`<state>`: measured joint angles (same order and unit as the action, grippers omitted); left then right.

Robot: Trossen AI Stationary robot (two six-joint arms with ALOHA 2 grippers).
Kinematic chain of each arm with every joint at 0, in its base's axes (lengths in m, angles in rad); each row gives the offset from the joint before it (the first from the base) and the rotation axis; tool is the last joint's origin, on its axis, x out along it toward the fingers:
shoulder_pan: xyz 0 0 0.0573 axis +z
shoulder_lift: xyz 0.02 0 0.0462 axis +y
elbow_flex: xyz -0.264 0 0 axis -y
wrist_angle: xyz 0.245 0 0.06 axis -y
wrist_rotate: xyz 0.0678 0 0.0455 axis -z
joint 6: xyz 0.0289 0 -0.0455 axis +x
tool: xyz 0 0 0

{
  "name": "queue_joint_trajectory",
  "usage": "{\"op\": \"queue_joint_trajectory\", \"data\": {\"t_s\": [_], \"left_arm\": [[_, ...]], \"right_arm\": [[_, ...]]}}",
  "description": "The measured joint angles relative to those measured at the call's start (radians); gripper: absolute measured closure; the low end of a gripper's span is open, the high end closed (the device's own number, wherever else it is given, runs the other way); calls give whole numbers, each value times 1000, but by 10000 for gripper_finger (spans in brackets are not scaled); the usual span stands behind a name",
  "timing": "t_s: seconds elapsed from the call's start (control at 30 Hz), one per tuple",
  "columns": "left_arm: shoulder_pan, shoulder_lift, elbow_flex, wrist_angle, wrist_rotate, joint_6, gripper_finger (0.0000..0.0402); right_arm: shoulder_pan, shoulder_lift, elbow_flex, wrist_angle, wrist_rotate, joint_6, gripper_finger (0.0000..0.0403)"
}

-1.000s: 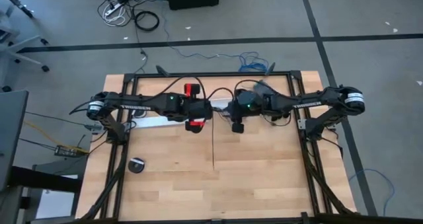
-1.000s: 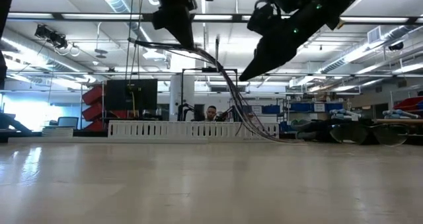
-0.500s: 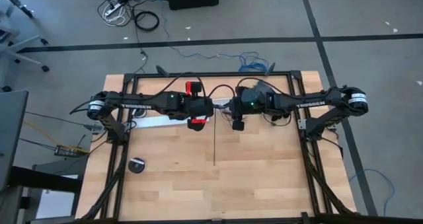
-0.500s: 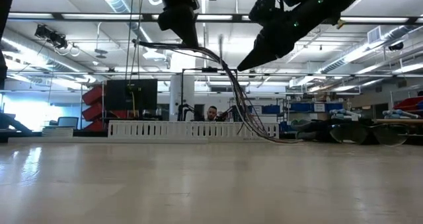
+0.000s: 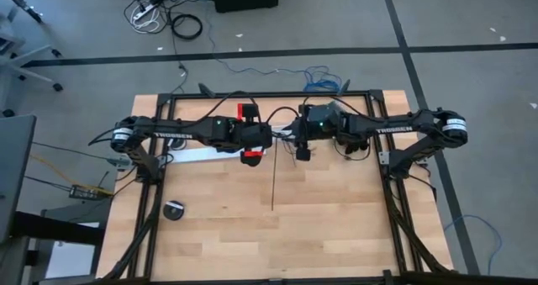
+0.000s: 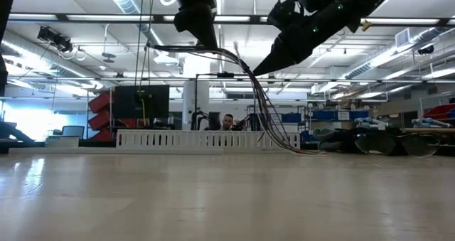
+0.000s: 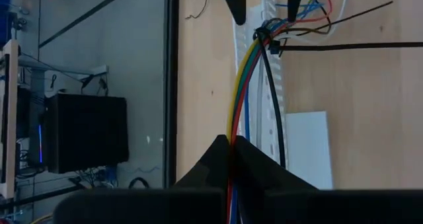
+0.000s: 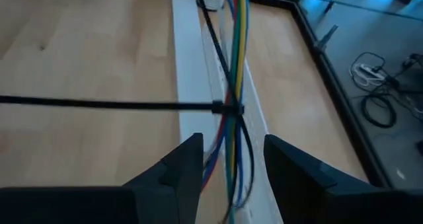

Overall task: Ziptie cables
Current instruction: Put the colored wires into the cable duct

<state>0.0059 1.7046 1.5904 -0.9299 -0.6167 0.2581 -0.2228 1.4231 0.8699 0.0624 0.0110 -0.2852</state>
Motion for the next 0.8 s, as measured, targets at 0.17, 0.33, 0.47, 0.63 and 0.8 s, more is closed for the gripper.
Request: {"op": "queue_joint_trajectory", "data": {"t_s": [0.17,0.33,0.47,0.63,0.8], "left_arm": [[1,1,13,1,-5,7,401],[3,1,41,5,-13,29,401],[13,1,46,-10,-19,32,401],[27,1,46,-32,-28,29,401],[40,1,46,-34,-30,26,401]], "right_arm": [[-18,49,1,30,-37,2,247],[-21,118,0,81,-39,3,247],[-22,145,0,98,-8,2,248],[-32,144,0,94,101,2,267],[-63,142,0,71,134,3,348]]}}
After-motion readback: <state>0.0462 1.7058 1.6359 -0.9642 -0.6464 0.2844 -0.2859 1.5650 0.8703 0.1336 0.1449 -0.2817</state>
